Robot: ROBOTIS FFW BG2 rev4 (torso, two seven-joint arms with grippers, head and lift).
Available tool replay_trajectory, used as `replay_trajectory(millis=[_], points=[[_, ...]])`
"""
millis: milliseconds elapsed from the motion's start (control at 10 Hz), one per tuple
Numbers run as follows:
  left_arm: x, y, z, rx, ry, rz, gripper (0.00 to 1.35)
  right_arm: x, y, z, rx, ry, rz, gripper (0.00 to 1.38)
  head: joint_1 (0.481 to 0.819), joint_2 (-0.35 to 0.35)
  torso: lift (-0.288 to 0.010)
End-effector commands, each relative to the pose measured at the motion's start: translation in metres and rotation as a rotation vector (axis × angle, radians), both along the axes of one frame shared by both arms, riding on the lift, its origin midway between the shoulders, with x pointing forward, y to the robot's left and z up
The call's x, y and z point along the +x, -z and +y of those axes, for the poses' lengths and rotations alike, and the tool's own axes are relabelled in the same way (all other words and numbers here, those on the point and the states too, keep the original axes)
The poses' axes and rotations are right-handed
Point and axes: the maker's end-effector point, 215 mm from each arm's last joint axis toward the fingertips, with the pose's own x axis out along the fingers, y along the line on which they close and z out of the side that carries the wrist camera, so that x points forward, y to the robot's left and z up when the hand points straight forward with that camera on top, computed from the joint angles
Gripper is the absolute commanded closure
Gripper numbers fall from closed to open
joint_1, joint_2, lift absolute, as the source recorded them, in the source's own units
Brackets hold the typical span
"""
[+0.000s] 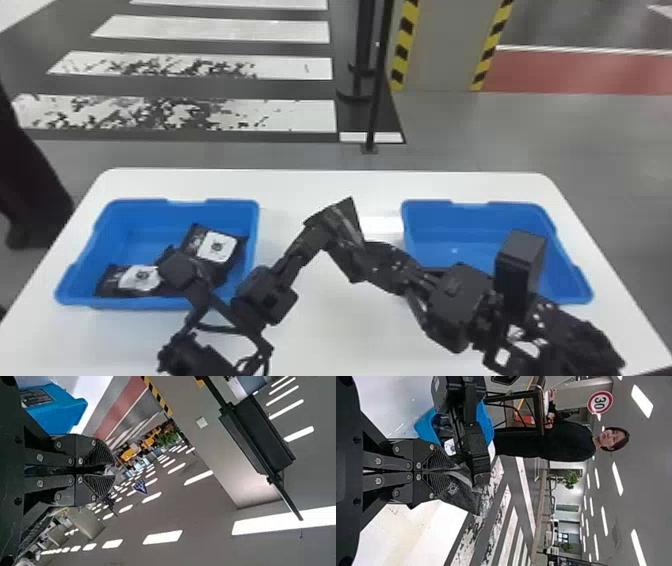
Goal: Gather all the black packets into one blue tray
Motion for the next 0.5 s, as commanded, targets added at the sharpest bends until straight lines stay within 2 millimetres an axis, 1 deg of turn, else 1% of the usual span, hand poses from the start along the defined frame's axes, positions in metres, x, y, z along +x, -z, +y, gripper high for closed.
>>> replay_trajectory(millis=[0,200,300,400], points=[[-0.002,0.0,-0.005,-0.001,0.008,0.0,1.21,0.0,0.0,0.0,0.0,0.001,0.001,1.28,0.695,-0.056,-0.11],[0.002,-0.007,0.003,-0.007,-0.022,-0.024,1.21,0.0,0.001,0.0,0.004,0.001,0.006,1.25,0.695,-0.06,-0.11],[0.005,-0.009,0.008,-0.007,-0.038,-0.033,1.21,-0.003,0.008,0.003,0.043,-0.006,0.042,0.88,0.695,-0.056,-0.11],[0.008,-0.011,0.017,0.003,-0.061,-0.047,1.21,-0.003,0.008,0.001,0.051,-0.001,0.047,0.46,0.695,-0.047,-0.11]])
